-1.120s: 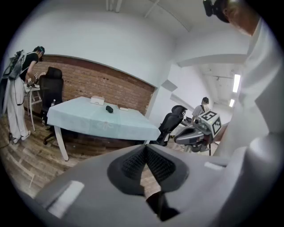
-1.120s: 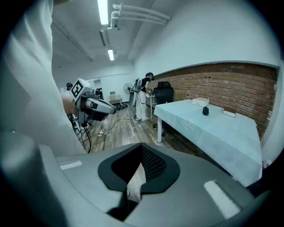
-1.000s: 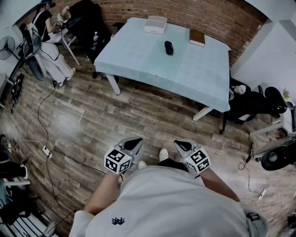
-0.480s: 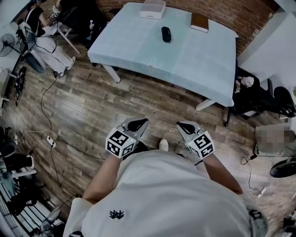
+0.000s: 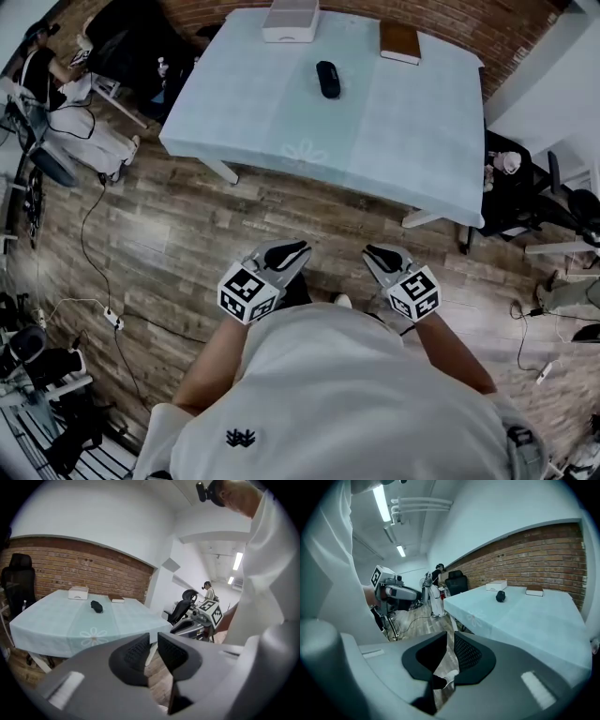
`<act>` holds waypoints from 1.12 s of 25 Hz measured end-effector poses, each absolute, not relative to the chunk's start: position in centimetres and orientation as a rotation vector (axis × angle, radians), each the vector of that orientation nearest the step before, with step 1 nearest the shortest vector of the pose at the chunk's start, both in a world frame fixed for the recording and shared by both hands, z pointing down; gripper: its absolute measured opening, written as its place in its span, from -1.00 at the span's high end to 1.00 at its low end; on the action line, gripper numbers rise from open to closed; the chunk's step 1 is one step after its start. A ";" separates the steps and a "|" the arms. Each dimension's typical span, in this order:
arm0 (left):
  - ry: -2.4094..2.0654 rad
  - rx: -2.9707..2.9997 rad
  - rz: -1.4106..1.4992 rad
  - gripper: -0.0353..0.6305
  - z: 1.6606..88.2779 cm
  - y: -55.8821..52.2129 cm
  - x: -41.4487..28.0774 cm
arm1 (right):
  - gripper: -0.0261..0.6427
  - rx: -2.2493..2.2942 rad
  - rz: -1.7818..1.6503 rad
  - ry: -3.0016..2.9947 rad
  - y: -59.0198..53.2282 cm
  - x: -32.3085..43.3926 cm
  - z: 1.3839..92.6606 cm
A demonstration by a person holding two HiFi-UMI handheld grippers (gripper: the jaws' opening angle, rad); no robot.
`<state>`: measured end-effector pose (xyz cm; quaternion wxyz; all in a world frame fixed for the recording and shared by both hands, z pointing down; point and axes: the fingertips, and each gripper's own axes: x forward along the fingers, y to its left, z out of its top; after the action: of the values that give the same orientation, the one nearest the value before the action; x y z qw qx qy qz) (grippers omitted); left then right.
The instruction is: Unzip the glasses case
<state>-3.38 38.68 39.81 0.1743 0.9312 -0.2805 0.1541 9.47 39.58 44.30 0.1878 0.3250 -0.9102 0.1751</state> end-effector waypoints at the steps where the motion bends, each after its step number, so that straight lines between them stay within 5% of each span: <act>1: -0.778 2.646 0.437 0.57 39.9 37.1 -3.8 | 0.84 0.938 0.508 -2.549 38.2 9.0 44.4; 14: -0.571 2.723 0.551 0.57 40.5 18.3 -10.4 | 0.84 1.196 0.565 -2.390 23.3 2.8 43.4; 28: -0.704 2.699 0.707 0.58 43.2 -1.8 -1.9 | 0.84 1.100 0.573 -2.379 8.9 8.3 47.1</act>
<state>-1.90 -1.83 43.21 0.1316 0.9298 -0.2424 0.2436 8.29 8.90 47.08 0.2272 0.3992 -0.8635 0.2081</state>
